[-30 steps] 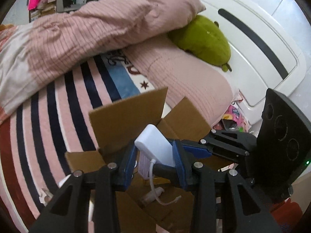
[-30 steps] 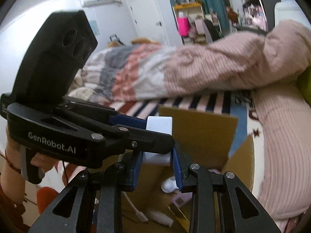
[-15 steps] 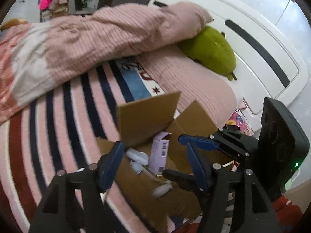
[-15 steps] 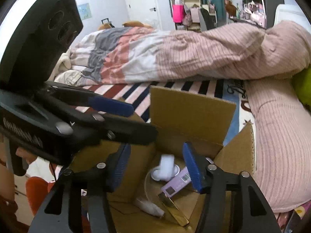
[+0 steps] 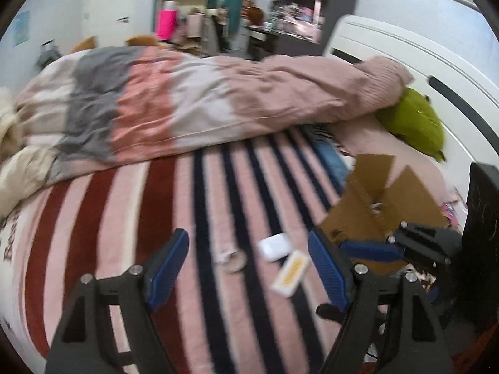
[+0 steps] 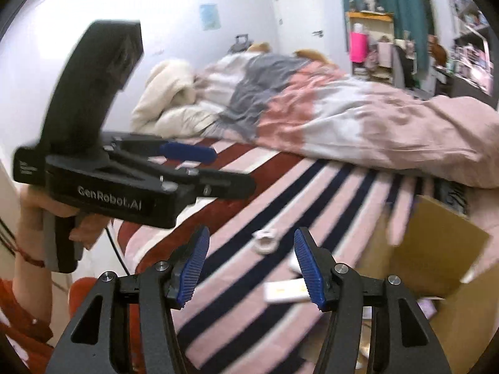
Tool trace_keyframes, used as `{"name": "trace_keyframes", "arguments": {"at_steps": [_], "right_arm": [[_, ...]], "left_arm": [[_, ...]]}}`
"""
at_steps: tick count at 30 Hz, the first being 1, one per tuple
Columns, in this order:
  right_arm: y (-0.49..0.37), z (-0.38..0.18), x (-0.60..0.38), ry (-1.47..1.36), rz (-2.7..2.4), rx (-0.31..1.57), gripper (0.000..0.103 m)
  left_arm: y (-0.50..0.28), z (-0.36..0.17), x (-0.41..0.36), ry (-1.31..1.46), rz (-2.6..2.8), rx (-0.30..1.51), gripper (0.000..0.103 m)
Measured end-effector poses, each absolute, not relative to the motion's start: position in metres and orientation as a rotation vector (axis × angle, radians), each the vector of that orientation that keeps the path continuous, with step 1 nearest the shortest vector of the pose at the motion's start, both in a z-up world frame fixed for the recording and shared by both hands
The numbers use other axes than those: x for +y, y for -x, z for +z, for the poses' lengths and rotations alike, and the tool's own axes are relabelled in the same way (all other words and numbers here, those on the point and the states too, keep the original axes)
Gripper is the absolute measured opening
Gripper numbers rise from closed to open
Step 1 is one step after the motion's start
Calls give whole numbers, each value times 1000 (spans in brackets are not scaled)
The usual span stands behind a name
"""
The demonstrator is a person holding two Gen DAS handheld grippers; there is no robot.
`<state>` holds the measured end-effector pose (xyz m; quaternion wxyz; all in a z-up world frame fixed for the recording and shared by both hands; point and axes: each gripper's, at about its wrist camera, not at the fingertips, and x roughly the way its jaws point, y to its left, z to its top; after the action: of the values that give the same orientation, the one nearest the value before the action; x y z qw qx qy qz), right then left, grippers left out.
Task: Organize rigid objects
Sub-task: 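Return the right gripper and grasp the KATO-KATO soap bar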
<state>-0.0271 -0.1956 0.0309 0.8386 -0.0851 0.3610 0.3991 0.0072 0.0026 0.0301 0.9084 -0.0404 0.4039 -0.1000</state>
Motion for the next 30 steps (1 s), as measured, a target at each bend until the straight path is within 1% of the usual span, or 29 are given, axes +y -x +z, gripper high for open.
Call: {"name": "trace_keyframes", "arguments": {"at_steps": [4,6,7,10,14,16,20,30], "right_arm": [[35,-6,-156,223,849,824,53],[33,-38,-146,235,795,877,59],[31,-53,-145,226,759,911,59],[22,-92,-160,134,578,982,59],[8,-124,-188,-19,310,1015,59],[1,-131,-193,-71,283,1022,59],[-9,-134,-188,-80,228,989,61],[-22,-139,-185,-73,117,920,61]], "left_arm": [[5,5,36,131,-143,837,76],[10,-9,50,173,-113,837,76],[12,-17,55,189,-111,839,76],[19,-37,65,208,-88,857,76],[33,-60,70,211,-47,886,76],[36,-69,75,223,-43,903,76],[41,-75,81,214,-34,907,76],[50,-70,81,216,-20,903,76]]}}
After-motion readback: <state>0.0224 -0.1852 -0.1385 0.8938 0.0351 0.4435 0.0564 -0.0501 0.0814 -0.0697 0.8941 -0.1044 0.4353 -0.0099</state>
